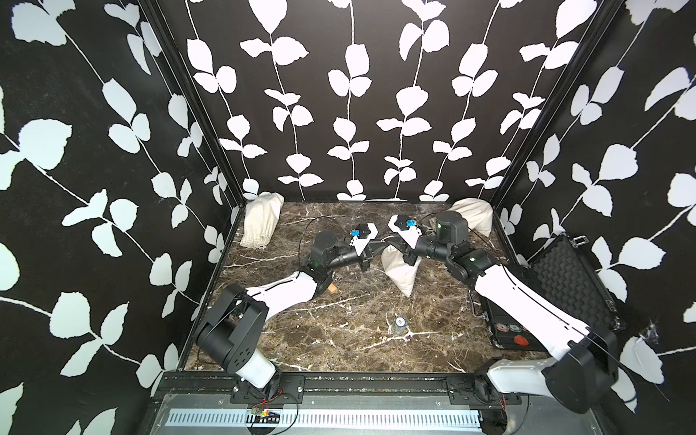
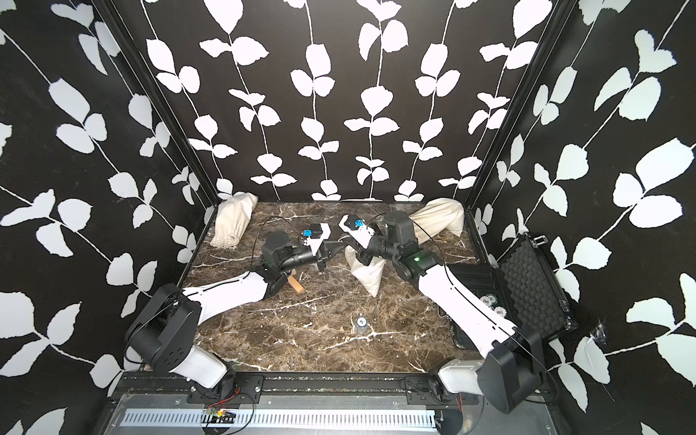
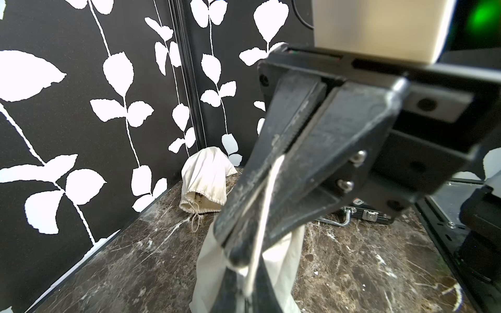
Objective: Close the soil bag
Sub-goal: Frap the soil bag at the center of the board, then place the soil bag at the center of the board.
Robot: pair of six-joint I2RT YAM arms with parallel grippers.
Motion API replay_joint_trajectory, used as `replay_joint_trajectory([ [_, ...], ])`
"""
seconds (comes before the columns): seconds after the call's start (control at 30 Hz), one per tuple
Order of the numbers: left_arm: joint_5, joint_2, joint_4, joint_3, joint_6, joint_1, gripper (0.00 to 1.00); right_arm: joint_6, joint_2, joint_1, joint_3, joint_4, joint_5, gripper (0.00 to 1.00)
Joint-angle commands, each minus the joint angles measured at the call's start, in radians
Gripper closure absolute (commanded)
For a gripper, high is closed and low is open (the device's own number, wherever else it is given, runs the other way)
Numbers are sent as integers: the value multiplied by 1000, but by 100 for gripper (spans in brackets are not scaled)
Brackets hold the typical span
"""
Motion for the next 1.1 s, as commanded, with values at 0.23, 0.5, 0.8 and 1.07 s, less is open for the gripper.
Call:
replay_joint_trajectory([
  [0.23, -285, -193, -143, -63, 25, 17, 100, -77, -96, -25, -88, -35, 302, 88],
  [0.5, -576, -332, -215, -114, -122, 17, 100, -48, -65, -25, -136, 33, 595, 94],
  [0.8, -722, -388, -339, -68, -237, 36, 100, -65, 62, -23, -135, 75, 732, 87],
  [1.07, -798, -375, -535, -46, -320, 165, 100, 21, 86, -35, -42, 78, 384, 62],
])
